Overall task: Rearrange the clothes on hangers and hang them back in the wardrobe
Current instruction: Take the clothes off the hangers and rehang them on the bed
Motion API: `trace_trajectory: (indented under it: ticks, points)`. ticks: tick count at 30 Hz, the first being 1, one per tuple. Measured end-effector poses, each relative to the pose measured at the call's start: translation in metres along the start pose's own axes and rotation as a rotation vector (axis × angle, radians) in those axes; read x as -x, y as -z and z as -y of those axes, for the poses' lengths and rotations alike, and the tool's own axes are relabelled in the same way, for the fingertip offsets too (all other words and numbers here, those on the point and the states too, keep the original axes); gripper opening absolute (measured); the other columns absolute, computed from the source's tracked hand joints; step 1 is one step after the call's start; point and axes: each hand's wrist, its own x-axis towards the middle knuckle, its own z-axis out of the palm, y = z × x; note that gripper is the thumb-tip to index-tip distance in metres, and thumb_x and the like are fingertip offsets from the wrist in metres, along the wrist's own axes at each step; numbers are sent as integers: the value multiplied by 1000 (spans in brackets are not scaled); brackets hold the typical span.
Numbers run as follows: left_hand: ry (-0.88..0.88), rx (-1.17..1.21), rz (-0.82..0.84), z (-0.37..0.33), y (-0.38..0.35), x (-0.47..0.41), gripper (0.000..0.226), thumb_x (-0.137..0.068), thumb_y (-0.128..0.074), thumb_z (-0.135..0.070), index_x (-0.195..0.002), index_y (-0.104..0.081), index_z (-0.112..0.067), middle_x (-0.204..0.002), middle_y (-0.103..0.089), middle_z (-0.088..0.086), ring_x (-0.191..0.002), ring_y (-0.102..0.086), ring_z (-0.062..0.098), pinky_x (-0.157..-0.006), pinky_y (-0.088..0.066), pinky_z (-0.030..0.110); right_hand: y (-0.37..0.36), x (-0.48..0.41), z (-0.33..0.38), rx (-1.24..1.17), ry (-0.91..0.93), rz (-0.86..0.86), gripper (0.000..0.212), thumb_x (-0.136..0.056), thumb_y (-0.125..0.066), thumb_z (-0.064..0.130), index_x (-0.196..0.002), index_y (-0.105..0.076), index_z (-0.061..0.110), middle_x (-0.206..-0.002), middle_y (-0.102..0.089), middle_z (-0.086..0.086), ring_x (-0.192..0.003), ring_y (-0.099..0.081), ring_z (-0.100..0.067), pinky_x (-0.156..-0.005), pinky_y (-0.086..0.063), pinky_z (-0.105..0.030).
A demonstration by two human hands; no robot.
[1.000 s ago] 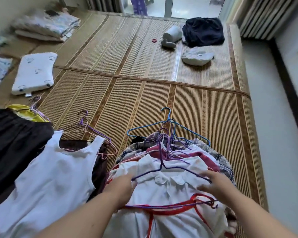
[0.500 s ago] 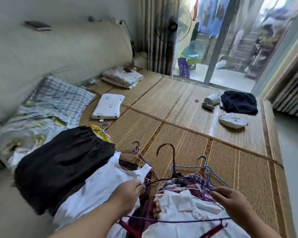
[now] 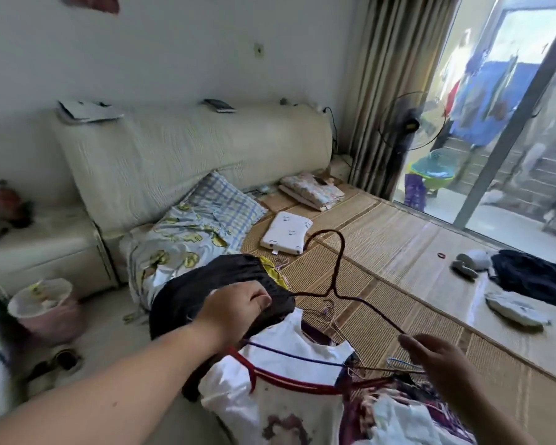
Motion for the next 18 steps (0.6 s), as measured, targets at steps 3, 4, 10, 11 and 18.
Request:
trace_trajectory:
  ticks: [3, 4, 10, 11, 18]
  points:
    - [27, 3, -142, 21, 49, 11, 18, -93, -53, -36, -76, -55, -34, -71, -57, -10, -78, -57, 15, -72, -43, 31, -22, -5, 51, -9, 83, -3, 26, -87, -63, 27, -70, -65, 7, -64, -59, -11, -59, -49, -19, -56, -34, -28]
    - [36, 1, -184, 27, 64, 13, 15, -93, -54, -36, -78, -58, -32, -72, -59, -10, -79, -57, 16, -70, -41, 30, -28, -7, 65, -26, 118, -14, 26, -88, -62, 25, -70, -64, 6, -64, -57, -11, -59, -48, -19, -55, -32, -28]
    - [76, -26, -297, 52, 127, 28, 19, -92, -54, -38, -87, -63, -23, -65, -57, -10, -62, -53, 13, -55, -34, 26, -48, 5, 109, -108, 206, -58, 24, -90, -58, 28, -77, -63, 8, -68, -55, -14, -61, -45, -22, -57, -32, -30]
    - [79, -23, -301, 50, 132, 28, 18, -93, -54, -37, -86, -62, -23, -64, -56, -10, -61, -52, 13, -54, -34, 25, -45, 9, 110, -114, 208, -84, 24, -90, -58, 28, -75, -63, 10, -69, -55, -15, -63, -46, -22, -59, -33, -31]
    - [-38, 3, -240, -14, 106, 21, 18, -93, -55, -36, -86, -61, -21, -63, -54, -6, -59, -50, 15, -53, -34, 26, 24, 57, 73, -205, 171, -256, 17, -91, -58, 23, -83, -65, 10, -85, -66, -21, -73, -52, -22, -62, -36, -27]
